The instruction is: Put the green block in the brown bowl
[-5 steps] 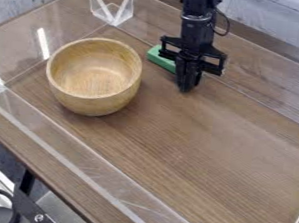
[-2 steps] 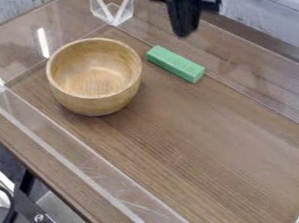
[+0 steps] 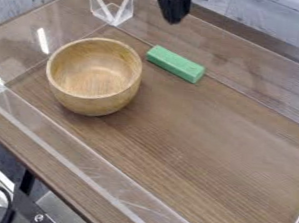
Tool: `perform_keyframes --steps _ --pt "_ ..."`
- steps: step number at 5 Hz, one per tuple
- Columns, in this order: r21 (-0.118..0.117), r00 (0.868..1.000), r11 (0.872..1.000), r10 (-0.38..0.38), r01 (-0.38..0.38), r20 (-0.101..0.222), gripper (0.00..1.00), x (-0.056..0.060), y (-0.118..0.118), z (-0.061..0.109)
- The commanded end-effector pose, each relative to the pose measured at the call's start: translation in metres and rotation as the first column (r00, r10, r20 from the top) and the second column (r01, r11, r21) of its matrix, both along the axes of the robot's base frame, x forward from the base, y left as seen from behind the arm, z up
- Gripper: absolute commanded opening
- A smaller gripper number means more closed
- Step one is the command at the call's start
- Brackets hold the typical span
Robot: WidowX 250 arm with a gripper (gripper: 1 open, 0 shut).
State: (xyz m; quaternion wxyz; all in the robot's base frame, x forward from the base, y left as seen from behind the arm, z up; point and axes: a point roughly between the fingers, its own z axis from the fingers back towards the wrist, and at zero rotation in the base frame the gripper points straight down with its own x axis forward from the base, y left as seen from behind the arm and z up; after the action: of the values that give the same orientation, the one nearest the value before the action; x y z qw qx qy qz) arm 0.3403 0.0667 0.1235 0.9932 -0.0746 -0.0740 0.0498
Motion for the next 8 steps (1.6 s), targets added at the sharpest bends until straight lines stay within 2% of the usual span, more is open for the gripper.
perform_keyframes --steps 1,2,3,4,5,6,7,8 --pt "0.032 0.998 0.999 0.016 -0.017 0.053 1.00 0.012 0.002 0.006" --pt "0.038 0.998 0.998 -0.041 0.040 0.036 1.00 0.018 0.001 -0.008" --pt "0.034 0.988 0.988 0.153 -0.153 0.018 1.00 0.022 0.003 -0.021" --pt "0.027 0.933 0.933 0.360 -0.360 0.011 1.00 0.029 0.004 -0.030" --pt "0.026 0.848 0.848 0.530 -0.530 0.006 1.00 0.036 0.005 -0.039" --pt "0.040 0.801 0.800 0.598 -0.598 0.003 1.00 0.039 0.002 -0.051" --pt "0.054 0.789 0.788 0.615 -0.614 0.002 1.00 0.039 0.001 -0.060" --pt "0.063 0.784 0.782 0.621 -0.620 0.000 0.00 0.037 0.001 -0.066"
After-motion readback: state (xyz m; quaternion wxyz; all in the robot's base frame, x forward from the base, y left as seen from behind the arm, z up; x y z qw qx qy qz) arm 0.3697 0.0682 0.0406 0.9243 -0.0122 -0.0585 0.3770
